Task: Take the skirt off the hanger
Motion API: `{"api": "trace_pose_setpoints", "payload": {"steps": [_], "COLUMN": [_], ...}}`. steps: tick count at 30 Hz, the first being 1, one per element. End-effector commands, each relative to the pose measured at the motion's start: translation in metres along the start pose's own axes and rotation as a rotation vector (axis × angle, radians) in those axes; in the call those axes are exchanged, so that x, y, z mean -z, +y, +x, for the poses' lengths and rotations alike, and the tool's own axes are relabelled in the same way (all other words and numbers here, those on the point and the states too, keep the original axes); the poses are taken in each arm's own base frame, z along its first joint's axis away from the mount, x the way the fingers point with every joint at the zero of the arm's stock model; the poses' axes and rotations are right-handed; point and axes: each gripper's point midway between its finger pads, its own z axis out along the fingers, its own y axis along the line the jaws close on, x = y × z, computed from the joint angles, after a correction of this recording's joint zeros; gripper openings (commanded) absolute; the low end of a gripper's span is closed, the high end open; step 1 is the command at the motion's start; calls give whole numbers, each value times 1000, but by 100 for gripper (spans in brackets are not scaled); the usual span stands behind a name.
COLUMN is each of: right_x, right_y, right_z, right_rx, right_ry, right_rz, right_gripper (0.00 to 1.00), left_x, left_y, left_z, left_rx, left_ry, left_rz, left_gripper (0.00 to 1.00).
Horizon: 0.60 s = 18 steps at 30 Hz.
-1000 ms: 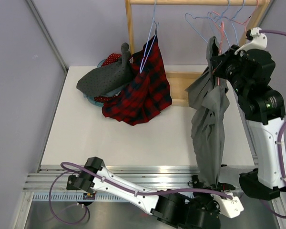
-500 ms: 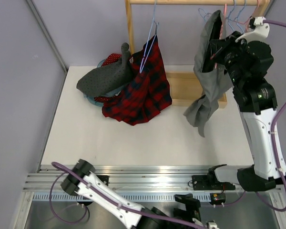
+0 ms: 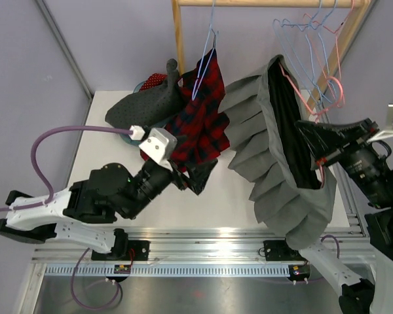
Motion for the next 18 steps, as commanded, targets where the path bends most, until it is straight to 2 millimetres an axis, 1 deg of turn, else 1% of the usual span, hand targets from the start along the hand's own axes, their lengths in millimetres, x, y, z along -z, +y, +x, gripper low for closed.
{"api": "trace_pose_setpoints", "payload": {"steps": [1, 2, 4, 5, 6, 7, 8, 9, 10, 11, 12, 13, 15, 16, 17, 18], "right_x": [15, 20, 29, 36, 39, 46, 54, 60, 66, 74, 78, 87, 98, 105, 113, 116], "right_y": [19, 26, 38, 51, 57, 64, 74, 79, 85, 93, 97, 105, 114, 122, 128, 133], "right_z": [20, 26, 35, 42, 43, 47, 52, 52, 52, 53, 53, 46, 44, 37, 37, 34], "right_rx": [-61, -78, -138, -159, -173, -209, -216, -223, -238, -241, -245, -241, -244, -243, -244, -248], "right_ry": [71, 96, 127, 167, 173, 194, 232, 242, 255, 283, 291, 286, 310, 307, 325, 332], "right_rz": [-99, -139, -196, -270, -304, -336, -400, -422, -445, -491, -503, -526, -561, -581, -614, -631], "right_gripper": [0, 0, 0, 0, 0, 0, 0, 0, 0, 0, 0, 0, 0, 0, 0, 0], "left_x": [-17, -19, -26, -30, -33, -40, -46, -49, -54, -59, -61, -65, -68, -69, -68, -62], "left_y": [9, 5, 9, 3, 2, 10, 6, 8, 15, 13, 16, 22, 30, 40, 41, 45], "left_z": [-6, -5, -4, -2, 0, -1, 1, -3, -4, -1, 0, 2, 6, 11, 15, 11], "left_rx": [21, 19, -7, -40, -54, -63, -74, -74, -80, -92, -101, -113, -124, -126, -123, -117], "left_ry": [-64, -74, -89, -102, -108, -116, -113, -119, -122, -116, -113, -107, -96, -86, -83, -99], "left_rz": [36, 74, 90, 128, 137, 118, 146, 150, 140, 158, 155, 139, 125, 106, 118, 120], "left_gripper": [99, 99, 99, 99, 99, 99, 99, 99, 99, 99, 99, 99, 99, 99, 99, 99]}}
